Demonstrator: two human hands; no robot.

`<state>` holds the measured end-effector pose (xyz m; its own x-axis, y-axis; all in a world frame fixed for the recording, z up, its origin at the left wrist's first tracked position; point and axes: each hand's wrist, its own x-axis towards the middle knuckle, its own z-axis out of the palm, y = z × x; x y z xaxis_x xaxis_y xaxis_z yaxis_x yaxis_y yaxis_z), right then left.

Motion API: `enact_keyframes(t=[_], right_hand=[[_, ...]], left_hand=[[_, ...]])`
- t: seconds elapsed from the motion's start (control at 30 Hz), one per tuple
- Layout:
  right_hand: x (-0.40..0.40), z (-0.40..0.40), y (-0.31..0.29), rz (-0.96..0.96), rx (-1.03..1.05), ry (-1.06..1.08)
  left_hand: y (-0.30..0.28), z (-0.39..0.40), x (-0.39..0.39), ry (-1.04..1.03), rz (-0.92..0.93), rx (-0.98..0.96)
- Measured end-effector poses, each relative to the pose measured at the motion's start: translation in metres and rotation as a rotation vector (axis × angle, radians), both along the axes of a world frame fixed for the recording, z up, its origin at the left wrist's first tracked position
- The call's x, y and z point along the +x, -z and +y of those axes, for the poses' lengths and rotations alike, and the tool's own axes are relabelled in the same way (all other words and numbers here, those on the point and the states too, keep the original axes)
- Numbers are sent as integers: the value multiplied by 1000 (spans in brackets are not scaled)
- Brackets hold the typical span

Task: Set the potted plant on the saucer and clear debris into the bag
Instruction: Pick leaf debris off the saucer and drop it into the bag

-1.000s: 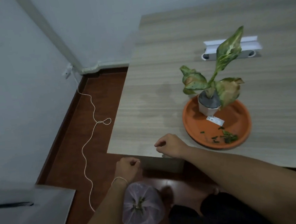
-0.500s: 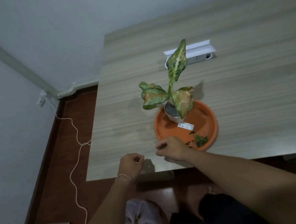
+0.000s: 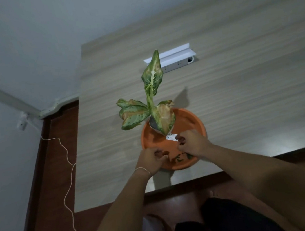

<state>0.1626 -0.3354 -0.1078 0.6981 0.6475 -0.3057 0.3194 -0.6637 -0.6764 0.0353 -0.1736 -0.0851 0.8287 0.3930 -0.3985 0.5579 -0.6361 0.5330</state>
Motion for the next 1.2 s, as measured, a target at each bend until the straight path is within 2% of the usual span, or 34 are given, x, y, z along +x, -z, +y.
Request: enact_keyframes(t=[0.13,0.23,0.37,0.93,1.2], right_hand=[[15,-9,8,-116,-157,-192],[15,-9,16,-165,-241,-345],[13,-6,25,-205,-284,-435],[9,0,38,-59,-282,-414],[15,-1,40,-46,-219,-292]], left_hand=[[7,-14,23,105,107,26],[16,-19,31,107,182,17],[27,-22,40,144,204,34],[35,-41,50,344,211,136],[36,-40,50,282,173,77]])
